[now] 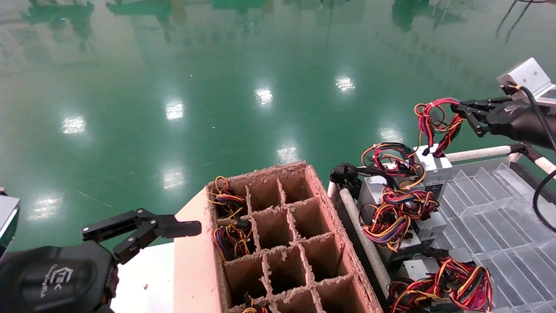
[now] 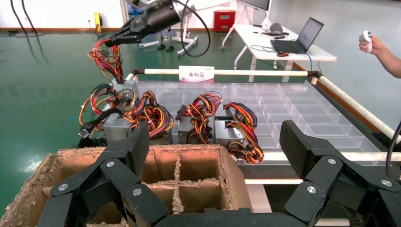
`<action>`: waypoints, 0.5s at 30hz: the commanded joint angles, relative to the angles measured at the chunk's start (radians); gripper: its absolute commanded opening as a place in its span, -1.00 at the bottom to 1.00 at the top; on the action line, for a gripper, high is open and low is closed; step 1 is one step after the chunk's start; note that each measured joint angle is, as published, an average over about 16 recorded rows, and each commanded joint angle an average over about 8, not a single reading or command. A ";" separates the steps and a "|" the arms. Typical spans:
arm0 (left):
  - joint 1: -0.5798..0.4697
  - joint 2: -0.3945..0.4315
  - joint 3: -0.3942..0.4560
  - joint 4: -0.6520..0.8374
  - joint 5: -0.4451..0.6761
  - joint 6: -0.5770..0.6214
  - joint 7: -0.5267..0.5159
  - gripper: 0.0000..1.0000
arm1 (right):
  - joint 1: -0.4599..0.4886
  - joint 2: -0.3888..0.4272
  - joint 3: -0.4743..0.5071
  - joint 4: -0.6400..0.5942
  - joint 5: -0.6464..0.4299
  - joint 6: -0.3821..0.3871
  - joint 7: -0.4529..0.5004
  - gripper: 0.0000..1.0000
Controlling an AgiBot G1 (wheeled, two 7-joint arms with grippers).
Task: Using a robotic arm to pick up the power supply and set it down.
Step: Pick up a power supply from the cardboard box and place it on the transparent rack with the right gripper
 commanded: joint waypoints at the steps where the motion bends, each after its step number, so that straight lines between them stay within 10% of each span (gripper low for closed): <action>1: 0.000 0.000 0.000 0.000 0.000 0.000 0.000 1.00 | -0.019 0.008 0.022 -0.006 0.031 0.006 0.009 -1.00; 15: 0.000 0.000 0.001 0.000 -0.001 0.000 0.000 1.00 | -0.122 -0.002 0.137 0.018 0.198 0.075 0.019 -1.00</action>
